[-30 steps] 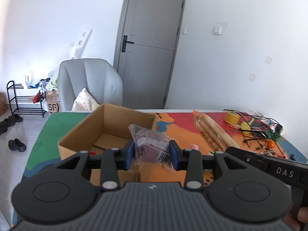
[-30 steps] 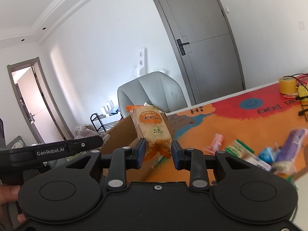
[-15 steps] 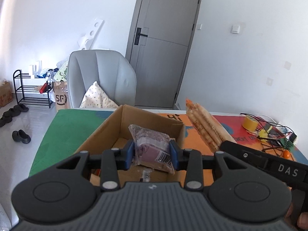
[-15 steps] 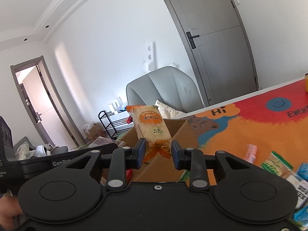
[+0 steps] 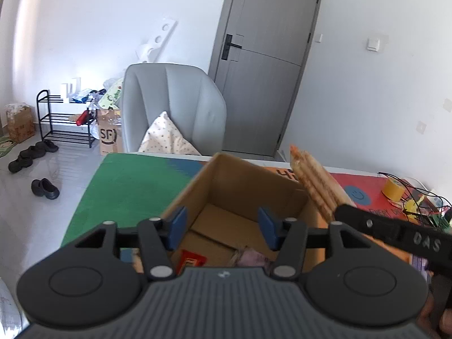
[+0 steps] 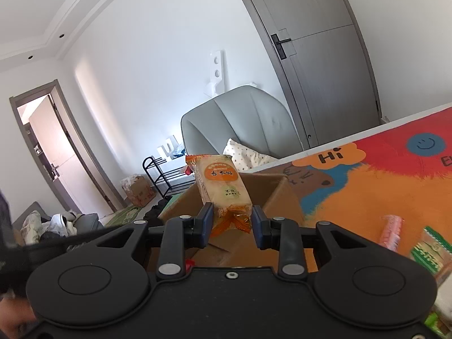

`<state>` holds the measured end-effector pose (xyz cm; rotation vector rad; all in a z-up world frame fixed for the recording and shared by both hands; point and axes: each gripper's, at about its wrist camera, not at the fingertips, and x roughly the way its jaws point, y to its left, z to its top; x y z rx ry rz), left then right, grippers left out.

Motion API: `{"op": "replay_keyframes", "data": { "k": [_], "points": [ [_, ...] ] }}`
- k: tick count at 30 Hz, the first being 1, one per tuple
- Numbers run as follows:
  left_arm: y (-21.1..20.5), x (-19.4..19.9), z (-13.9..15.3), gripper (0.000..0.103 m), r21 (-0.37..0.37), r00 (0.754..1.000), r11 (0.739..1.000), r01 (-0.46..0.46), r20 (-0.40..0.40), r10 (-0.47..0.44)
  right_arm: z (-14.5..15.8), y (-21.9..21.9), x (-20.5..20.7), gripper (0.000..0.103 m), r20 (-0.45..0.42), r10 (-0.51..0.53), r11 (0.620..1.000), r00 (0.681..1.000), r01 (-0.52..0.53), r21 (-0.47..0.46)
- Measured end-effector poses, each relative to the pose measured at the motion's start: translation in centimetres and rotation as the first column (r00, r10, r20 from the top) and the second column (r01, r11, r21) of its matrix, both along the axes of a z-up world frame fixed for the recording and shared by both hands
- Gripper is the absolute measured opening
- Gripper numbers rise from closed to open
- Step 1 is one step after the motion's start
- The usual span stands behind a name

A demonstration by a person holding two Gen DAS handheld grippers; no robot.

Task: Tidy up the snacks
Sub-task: 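Carry both snacks over the box and open both grippers to drop them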

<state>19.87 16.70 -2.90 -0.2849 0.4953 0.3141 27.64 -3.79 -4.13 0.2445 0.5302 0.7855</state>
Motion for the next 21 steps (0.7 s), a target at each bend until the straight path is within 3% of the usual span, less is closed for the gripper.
{"op": "replay_keyframes", "data": {
  "k": [3, 4, 5, 8, 13, 16, 21],
  "points": [
    [0.0, -0.4, 0.1, 0.070, 0.014, 1.000, 1.000, -0.005, -0.005, 0.005, 0.3, 0.6, 0.1, 0.046, 0.007, -0.008, 1.000, 1.000, 0.008, 0.019],
    [-0.1, -0.5, 0.0, 0.076, 0.022, 1.000, 1.000, -0.008, -0.008, 0.008, 0.4, 0.5, 0.1, 0.065, 0.003, -0.014, 1.000, 1.000, 0.014, 0.024],
    [-0.2, -0.7, 0.1, 0.079, 0.027, 1.000, 1.000, -0.010, -0.008, 0.011, 0.4, 0.3, -0.2, 0.078, 0.011, -0.026, 0.999, 1.000, 0.026, 0.031],
    [-0.7, -1.2, 0.2, 0.086, 0.034, 1.000, 0.999, -0.008, -0.006, 0.008, 0.7, -0.5, -1.2, 0.083, 0.038, -0.047, 0.999, 0.998, 0.045, 0.027],
    [-1.5, -2.3, 0.4, 0.095, 0.018, 1.000, 1.000, -0.024, 0.013, 0.024, 0.4, -3.2, -2.1, 0.092, -0.009, -0.084, 0.995, 0.996, 0.084, 0.047],
    [-2.4, -2.7, 0.4, 0.096, 0.020, 1.000, 1.000, -0.013, 0.013, 0.013, 0.0, -4.7, -2.6, 0.100, -0.020, -0.118, 0.992, 0.993, 0.119, 0.049],
    [-3.7, -3.3, 0.3, 0.097, 0.020, 1.000, 1.000, 0.008, 0.015, -0.008, -0.7, -6.9, -3.3, 0.101, -0.049, -0.146, 0.987, 0.988, 0.149, 0.058]
  ]
}}
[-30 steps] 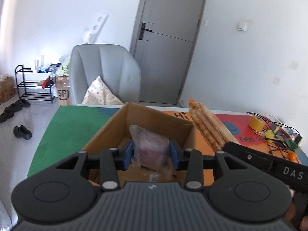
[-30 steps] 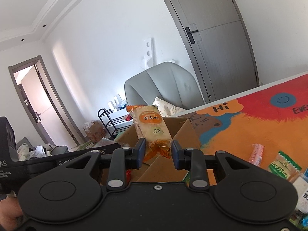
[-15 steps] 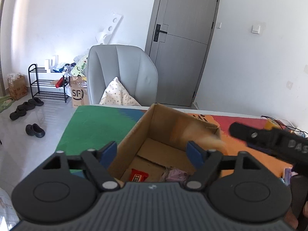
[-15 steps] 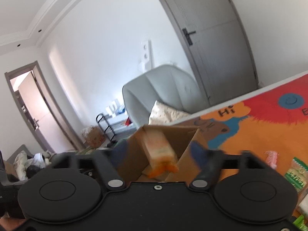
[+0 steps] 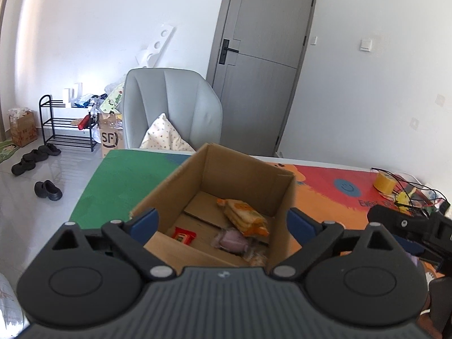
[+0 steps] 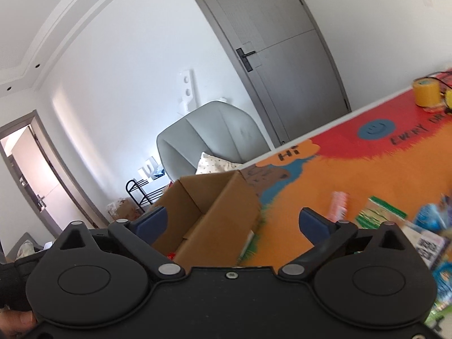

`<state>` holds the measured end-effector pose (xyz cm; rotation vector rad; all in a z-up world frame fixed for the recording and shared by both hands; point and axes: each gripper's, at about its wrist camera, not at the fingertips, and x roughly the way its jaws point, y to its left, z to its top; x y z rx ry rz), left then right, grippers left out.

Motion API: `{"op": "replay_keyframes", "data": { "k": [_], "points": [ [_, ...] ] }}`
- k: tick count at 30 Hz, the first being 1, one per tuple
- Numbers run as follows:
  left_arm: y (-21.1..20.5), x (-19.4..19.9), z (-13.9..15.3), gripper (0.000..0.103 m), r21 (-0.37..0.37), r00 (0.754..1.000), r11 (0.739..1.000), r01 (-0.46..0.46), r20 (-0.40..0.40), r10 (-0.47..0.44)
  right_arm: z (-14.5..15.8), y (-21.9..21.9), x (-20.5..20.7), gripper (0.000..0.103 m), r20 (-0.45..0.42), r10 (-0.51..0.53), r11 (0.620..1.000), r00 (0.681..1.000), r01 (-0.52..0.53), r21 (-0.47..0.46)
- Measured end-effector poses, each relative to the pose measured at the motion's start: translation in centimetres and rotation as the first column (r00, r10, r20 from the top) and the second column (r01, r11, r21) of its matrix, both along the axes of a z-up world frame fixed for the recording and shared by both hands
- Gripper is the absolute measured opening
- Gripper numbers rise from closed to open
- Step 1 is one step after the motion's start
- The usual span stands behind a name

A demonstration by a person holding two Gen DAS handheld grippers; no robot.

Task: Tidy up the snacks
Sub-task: 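Carry both snacks over the box and open both grippers to drop them, then move both open grippers back toward the remaining snack pile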

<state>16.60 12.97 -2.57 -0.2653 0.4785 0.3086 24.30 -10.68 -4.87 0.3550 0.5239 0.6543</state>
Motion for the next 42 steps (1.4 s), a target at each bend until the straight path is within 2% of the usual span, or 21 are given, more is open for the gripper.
{"op": "replay_keyframes", "data": {
  "k": [6, 19, 30, 42],
  "points": [
    [-2.2, -0.8, -0.1, 0.097, 0.013, 0.999, 0.999, 0.038, -0.006, -0.038, -0.5, -2.2, -0.8, 0.103, -0.021, -0.037, 0.999, 0.999, 0.037, 0.017],
    [-6.0, -2.3, 0.2, 0.098, 0.014, 0.992, 0.992, 0.124, 0.016, -0.124, -0.6, -5.4, -3.0, 0.103, -0.006, -0.080, 0.997, 0.997, 0.080, 0.018],
    [-8.8, -2.9, -0.1, 0.101, 0.000, 0.981, 0.981, 0.192, 0.027, -0.192, -0.8, -8.1, -4.5, 0.103, 0.007, -0.093, 0.996, 0.996, 0.093, -0.011],
    [-11.5, -2.5, -0.6, 0.101, -0.011, 0.968, 0.969, 0.247, 0.033, -0.247, -2.2, -11.9, -5.3, 0.103, -0.007, -0.154, 0.987, 0.988, 0.154, -0.037]
  ]
}}
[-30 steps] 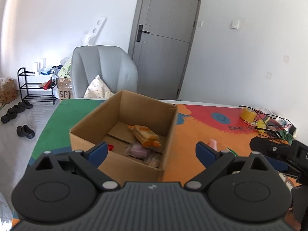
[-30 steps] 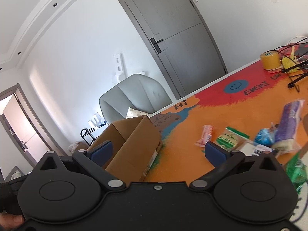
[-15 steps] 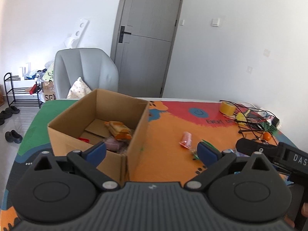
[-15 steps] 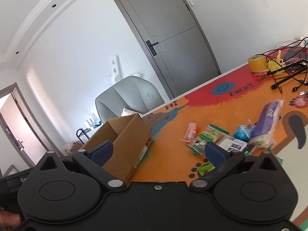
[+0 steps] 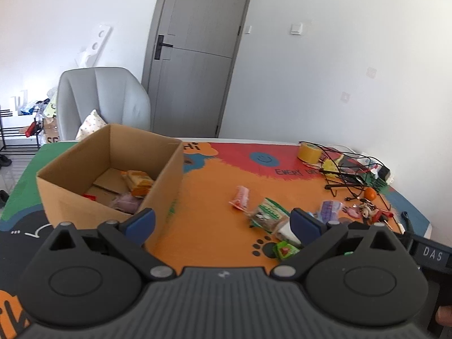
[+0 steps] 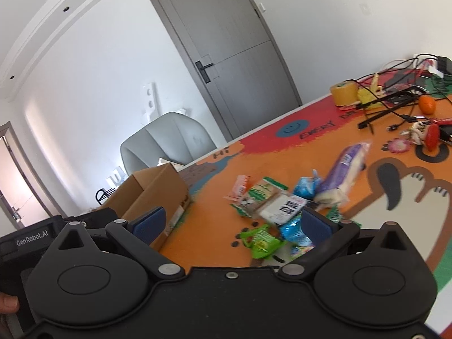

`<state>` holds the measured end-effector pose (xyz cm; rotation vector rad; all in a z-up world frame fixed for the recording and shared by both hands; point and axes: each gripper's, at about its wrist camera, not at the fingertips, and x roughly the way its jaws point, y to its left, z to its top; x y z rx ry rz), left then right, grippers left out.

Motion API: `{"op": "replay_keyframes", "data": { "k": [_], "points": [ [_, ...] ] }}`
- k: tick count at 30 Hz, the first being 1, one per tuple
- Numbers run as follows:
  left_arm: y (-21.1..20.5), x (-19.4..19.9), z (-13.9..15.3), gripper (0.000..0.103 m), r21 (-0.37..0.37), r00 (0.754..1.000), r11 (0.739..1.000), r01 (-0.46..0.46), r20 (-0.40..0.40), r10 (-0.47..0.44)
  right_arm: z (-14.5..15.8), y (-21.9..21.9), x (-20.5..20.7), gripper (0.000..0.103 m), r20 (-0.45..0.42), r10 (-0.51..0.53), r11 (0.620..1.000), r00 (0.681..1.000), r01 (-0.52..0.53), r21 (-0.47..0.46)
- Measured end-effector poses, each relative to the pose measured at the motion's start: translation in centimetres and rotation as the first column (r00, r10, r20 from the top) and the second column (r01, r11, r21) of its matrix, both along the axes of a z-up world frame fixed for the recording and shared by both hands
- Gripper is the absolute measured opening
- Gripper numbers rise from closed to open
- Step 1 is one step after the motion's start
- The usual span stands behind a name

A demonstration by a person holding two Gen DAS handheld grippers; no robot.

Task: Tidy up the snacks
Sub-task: 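Move both open grippers back toward the remaining snack pile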

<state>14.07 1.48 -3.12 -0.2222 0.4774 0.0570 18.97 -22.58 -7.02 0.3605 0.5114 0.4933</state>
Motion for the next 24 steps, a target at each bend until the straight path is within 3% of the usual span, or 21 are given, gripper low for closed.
{"op": "replay_keyframes", "data": {
  "k": [24],
  "points": [
    [-5.5, 4.2, -3.3, 0.101, 0.027, 0.992, 0.995, 0.100, -0.079, -0.098, -3.8, -6.0, 1.4, 0.102, -0.077, -0.080, 0.997, 0.994, 0.081, -0.001]
  ]
}}
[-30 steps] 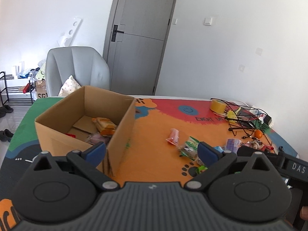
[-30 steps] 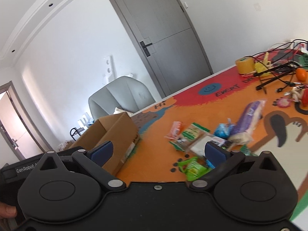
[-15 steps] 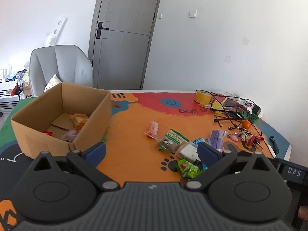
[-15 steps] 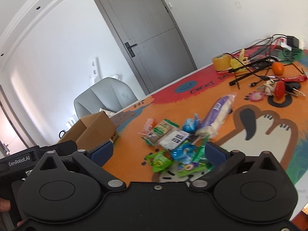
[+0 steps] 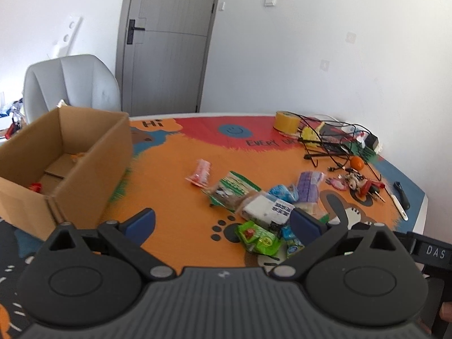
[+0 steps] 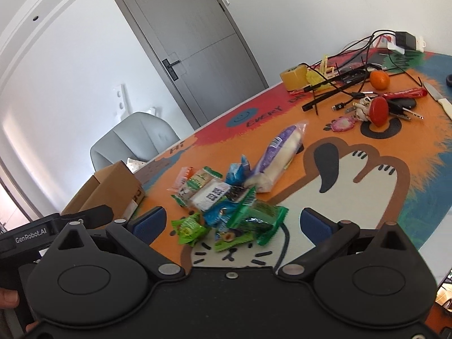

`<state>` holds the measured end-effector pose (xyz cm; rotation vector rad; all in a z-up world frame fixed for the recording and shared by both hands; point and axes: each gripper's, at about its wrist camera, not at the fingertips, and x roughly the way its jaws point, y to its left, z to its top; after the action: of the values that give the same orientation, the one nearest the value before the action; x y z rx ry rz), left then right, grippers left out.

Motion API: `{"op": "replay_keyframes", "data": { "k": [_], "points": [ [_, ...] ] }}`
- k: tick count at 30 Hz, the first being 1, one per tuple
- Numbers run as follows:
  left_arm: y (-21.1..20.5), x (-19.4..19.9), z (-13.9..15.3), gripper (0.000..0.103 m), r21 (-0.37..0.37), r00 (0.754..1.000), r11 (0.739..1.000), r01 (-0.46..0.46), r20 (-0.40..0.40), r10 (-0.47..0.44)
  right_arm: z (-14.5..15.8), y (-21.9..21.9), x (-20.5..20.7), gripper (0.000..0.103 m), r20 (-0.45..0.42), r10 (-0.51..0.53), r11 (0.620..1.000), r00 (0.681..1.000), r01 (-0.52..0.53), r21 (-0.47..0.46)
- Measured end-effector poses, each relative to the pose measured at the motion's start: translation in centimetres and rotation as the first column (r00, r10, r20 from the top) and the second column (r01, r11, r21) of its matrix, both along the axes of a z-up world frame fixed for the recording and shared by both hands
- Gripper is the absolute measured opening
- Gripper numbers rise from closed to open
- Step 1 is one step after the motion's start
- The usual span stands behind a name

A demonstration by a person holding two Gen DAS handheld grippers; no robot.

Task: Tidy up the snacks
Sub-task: 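Move both open grippers back toward the remaining snack pile, then close the right gripper on the green candy bag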

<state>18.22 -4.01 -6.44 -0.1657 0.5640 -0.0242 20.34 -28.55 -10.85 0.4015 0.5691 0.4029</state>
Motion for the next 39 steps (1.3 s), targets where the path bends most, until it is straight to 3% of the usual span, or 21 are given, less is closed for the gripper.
{"op": "replay_keyframes", "data": {
  "k": [8, 19, 25, 27, 29, 31, 36, 39],
  "points": [
    [-1.5, 2.3, -1.9, 0.099, 0.001, 0.999, 1.000, 0.019, -0.029, -0.019, -1.5, 0.1, 1.6, 0.079, -0.042, 0.007, 1.000, 0.999, -0.007, 0.002],
    [-3.1, 5.0, -4.2, 0.094, 0.006, 0.997, 1.000, 0.026, -0.067, -0.025, -2.7, 0.3, 4.1, 0.078, -0.073, -0.021, 0.999, 0.997, 0.023, 0.031],
    [-3.6, 6.0, -5.2, 0.088, 0.015, 0.996, 0.999, 0.028, -0.086, -0.027, -3.5, 0.5, 4.4, 0.071, -0.088, -0.013, 1.000, 0.996, 0.014, 0.008],
    [-3.8, 6.2, -5.5, 0.088, 0.018, 0.995, 0.999, 0.029, -0.092, -0.028, -3.5, 0.6, 4.4, 0.064, -0.084, -0.018, 1.000, 0.996, 0.017, -0.009],
    [-3.9, 6.4, -5.6, 0.085, 0.021, 0.995, 0.999, 0.030, -0.095, -0.028, -3.6, 0.7, 4.4, 0.044, -0.084, -0.021, 0.999, 0.996, 0.019, -0.029],
    [-4.2, 6.5, -5.9, 0.084, 0.026, 0.995, 0.999, 0.035, -0.098, -0.032, -3.7, 0.6, 4.3, 0.041, -0.083, -0.022, 0.999, 0.996, 0.018, -0.047],
    [-4.5, 6.8, -6.5, 0.071, 0.024, 0.994, 0.999, 0.043, -0.105, -0.040, -3.6, 0.4, 3.9, 0.038, -0.088, -0.006, 0.999, 0.996, 0.003, -0.033],
    [-4.7, 6.9, -7.0, 0.055, 0.022, 0.992, 0.998, 0.054, -0.112, -0.051, -3.4, 0.3, 3.5, 0.037, -0.083, -0.006, 1.000, 0.997, 0.004, -0.024]
  ]
}}
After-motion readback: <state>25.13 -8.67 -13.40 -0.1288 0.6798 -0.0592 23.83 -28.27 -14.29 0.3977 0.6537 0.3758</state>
